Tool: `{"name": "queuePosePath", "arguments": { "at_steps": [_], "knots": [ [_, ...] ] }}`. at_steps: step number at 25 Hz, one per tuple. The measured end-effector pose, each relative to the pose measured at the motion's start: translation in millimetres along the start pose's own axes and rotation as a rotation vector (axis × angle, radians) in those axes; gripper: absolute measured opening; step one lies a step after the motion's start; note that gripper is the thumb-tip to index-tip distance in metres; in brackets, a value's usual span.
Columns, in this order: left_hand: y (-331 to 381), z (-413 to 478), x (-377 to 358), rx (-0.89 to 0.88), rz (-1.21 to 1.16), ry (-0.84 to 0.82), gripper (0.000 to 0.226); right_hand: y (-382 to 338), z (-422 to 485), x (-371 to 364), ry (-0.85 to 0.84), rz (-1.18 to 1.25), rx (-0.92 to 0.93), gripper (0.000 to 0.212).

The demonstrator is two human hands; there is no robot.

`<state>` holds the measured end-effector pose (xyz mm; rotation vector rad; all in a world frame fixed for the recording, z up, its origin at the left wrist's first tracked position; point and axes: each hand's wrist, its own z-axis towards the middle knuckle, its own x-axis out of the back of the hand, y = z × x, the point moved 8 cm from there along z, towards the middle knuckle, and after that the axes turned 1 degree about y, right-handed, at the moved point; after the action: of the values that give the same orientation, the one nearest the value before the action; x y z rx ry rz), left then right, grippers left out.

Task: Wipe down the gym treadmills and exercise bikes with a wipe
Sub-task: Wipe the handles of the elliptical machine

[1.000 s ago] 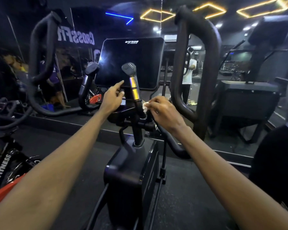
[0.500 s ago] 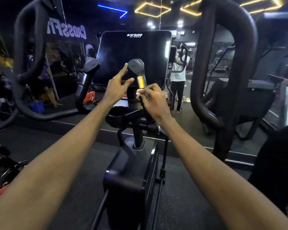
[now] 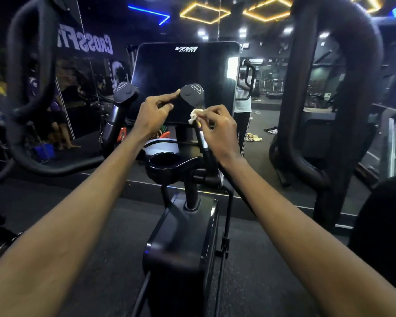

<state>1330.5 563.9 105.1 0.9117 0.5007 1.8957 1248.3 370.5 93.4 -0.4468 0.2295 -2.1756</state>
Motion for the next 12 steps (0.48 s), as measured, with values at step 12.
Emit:
{"name": "queuePosePath", "arguments": {
  "at_steps": [12],
  "knots": [
    [15.9,0.4,-0.8,-0.004,-0.160,-0.119,0.058,-7.7,43.3,-16.5,-0.022,-0.140,0.101,0.020]
  ]
}}
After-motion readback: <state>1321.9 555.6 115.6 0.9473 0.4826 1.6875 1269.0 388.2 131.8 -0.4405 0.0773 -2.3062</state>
